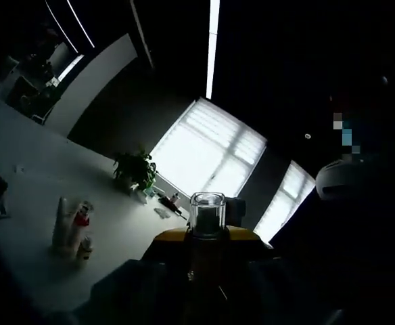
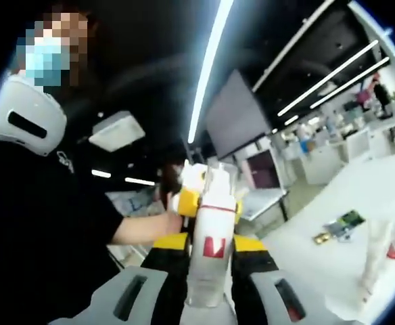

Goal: Arrange the skincare products in the storage area until every visible bottle or jar stands upright without overlapping.

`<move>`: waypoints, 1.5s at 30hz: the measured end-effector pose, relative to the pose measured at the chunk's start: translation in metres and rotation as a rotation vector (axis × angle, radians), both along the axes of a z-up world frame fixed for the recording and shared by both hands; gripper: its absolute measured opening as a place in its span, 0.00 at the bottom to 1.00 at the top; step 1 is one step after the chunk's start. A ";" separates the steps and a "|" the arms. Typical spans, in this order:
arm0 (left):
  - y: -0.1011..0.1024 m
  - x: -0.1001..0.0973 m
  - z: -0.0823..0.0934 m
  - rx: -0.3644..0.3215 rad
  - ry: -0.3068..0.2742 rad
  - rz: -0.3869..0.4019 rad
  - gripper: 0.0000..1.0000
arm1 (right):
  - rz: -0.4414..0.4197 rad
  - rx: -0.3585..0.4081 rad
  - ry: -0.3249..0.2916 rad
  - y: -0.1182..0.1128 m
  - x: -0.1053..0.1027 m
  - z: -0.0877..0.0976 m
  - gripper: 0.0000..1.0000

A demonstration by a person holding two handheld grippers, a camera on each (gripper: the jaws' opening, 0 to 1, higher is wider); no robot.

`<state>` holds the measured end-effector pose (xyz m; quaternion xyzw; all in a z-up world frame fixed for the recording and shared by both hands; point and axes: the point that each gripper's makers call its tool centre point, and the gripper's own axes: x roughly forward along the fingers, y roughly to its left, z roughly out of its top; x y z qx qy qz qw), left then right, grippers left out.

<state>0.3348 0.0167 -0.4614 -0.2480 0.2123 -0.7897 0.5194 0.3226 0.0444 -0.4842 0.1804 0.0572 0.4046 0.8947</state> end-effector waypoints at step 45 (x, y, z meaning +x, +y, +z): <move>-0.043 0.041 -0.009 0.201 -0.101 0.525 0.19 | -0.691 -0.809 -0.124 -0.079 0.051 -0.018 0.14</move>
